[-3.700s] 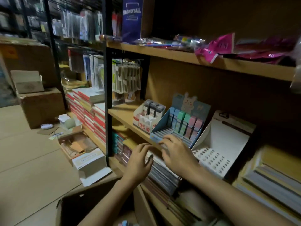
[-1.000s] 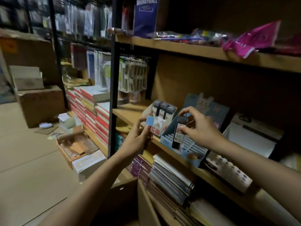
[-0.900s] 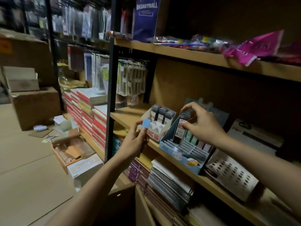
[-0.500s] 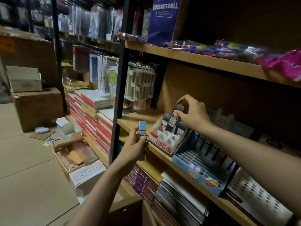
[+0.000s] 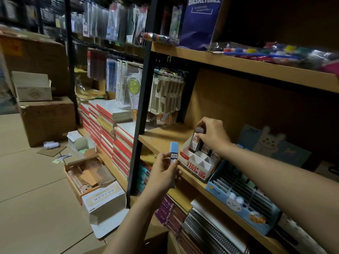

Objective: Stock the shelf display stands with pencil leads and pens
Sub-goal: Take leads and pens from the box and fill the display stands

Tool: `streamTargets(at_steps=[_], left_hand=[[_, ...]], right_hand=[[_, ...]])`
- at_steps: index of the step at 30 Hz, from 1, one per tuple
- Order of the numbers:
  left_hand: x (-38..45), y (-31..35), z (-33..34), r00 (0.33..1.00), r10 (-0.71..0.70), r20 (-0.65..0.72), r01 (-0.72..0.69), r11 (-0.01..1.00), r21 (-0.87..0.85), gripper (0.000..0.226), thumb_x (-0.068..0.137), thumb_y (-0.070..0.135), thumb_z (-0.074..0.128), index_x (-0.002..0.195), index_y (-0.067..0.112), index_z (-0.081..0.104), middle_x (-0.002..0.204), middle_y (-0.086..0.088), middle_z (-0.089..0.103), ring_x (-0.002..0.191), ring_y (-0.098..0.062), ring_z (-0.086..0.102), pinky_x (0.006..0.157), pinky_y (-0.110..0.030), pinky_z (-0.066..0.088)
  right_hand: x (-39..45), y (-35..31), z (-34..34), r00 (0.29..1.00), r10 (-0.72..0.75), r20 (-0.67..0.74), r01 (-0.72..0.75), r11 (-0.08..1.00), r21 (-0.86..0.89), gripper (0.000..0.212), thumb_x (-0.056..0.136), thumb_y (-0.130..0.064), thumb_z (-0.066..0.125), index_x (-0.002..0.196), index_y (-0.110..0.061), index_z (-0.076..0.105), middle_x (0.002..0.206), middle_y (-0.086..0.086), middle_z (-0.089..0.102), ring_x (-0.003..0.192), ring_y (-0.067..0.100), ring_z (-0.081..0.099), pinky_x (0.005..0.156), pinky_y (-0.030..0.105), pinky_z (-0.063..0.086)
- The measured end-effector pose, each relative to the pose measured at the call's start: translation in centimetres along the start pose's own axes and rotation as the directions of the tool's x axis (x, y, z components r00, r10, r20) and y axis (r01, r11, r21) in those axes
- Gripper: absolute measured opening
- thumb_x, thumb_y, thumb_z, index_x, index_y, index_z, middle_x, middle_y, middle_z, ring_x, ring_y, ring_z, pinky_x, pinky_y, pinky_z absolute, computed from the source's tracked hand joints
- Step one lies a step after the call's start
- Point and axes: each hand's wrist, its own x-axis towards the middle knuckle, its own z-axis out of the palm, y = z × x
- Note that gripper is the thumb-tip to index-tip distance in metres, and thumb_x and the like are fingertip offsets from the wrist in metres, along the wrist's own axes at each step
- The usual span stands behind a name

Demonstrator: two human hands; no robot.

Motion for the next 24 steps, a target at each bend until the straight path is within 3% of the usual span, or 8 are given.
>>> streamTargets(at_steps=[6,9,11,13,15,17,21,24], left_hand=[[0.0,-0.4,0.4,0.999,0.01,-0.038,-0.008,0.998,0.065,0.015,0.097,0.022,0.052,0.107,0.032,0.056,0.107,0.002,0.064,0.092,-0.01,0.066,0.071,-0.027,0.057],[-0.1,-0.2,0.7,0.999,0.011,-0.036,-0.008,0.996,0.088,0.017,0.096,0.02,0.054,0.108,0.032,0.058,0.106,0.004,0.066,0.09,-0.006,0.066,0.065,-0.018,0.053],[-0.2,-0.2,1.0,0.999,0.017,-0.051,-0.013,0.997,0.077,0.019,0.095,0.018,0.056,0.111,0.028,0.058,0.103,0.003,0.068,0.088,-0.005,0.067,0.065,-0.016,0.053],[-0.4,-0.2,1.4,0.997,0.024,-0.068,-0.018,0.997,0.079,0.02,0.094,0.017,0.057,0.113,0.024,0.058,0.101,0.004,0.068,0.087,-0.007,0.067,0.065,-0.017,0.053],[-0.7,-0.2,2.0,0.998,0.036,-0.049,-0.032,0.996,0.084,0.019,0.094,0.016,0.057,0.112,0.023,0.058,0.102,0.003,0.067,0.088,-0.007,0.066,0.066,-0.017,0.054],[-1.1,-0.1,2.9,0.998,0.061,0.009,-0.062,0.994,0.094,0.02,0.094,0.014,0.057,0.114,0.02,0.058,0.103,0.001,0.066,0.088,-0.008,0.067,0.069,-0.018,0.055],[-1.9,-0.1,5.2,0.982,0.099,0.158,-0.117,0.987,0.109,0.022,0.094,0.01,0.057,0.116,0.013,0.06,0.104,-0.003,0.068,0.09,-0.008,0.068,0.075,-0.019,0.055],[-2.1,-0.9,6.6,0.961,0.189,0.202,-0.239,0.936,0.258,0.024,0.093,0.019,0.06,0.117,0.017,0.056,0.107,0.003,0.065,0.094,-0.005,0.064,0.077,-0.018,0.053]], right_hand=[[-1.1,0.2,1.3,0.99,-0.14,-0.011,0.132,0.957,-0.259,0.019,0.083,-0.019,0.073,0.097,-0.017,0.061,0.104,0.0,0.054,0.097,0.022,0.057,0.078,0.033,0.047],[-1.4,0.2,1.0,0.977,-0.213,-0.017,0.191,0.905,-0.381,0.025,0.088,-0.022,0.068,0.112,-0.016,0.064,0.115,0.002,0.051,0.105,0.021,0.052,0.087,0.032,0.043],[-1.8,-0.2,-0.1,0.969,-0.244,-0.03,0.224,0.928,-0.296,0.035,0.091,-0.024,0.064,0.125,-0.017,0.061,0.121,0.002,0.049,0.11,0.019,0.049,0.092,0.031,0.042],[-3.2,-0.8,-1.4,0.969,-0.242,-0.051,0.24,0.97,-0.034,0.031,0.094,-0.023,0.06,0.124,-0.017,0.062,0.117,-0.002,0.051,0.107,0.013,0.051,0.089,0.023,0.045],[-5.5,-1.1,-2.6,0.972,-0.236,0.001,0.231,0.953,0.194,0.025,0.096,-0.027,0.058,0.118,-0.018,0.064,0.108,-0.007,0.057,0.097,0.003,0.058,0.077,0.01,0.047],[-8.1,-0.9,-3.3,0.976,-0.195,0.093,0.161,0.943,0.29,0.026,0.092,-0.033,0.063,0.117,-0.024,0.062,0.1,-0.012,0.063,0.086,-0.004,0.063,0.065,0.007,0.048],[-11.2,0.4,-4.6,0.987,-0.019,0.159,-0.045,0.921,0.388,0.035,0.081,-0.025,0.079,0.11,-0.031,0.06,0.095,-0.009,0.066,0.071,-0.001,0.067,0.061,0.019,0.057],[-11.6,2.1,-6.5,0.987,0.033,0.156,-0.088,0.928,0.362,0.033,0.075,-0.023,0.083,0.099,-0.032,0.062,0.09,-0.007,0.068,0.071,0.006,0.07,0.068,0.033,0.061]])
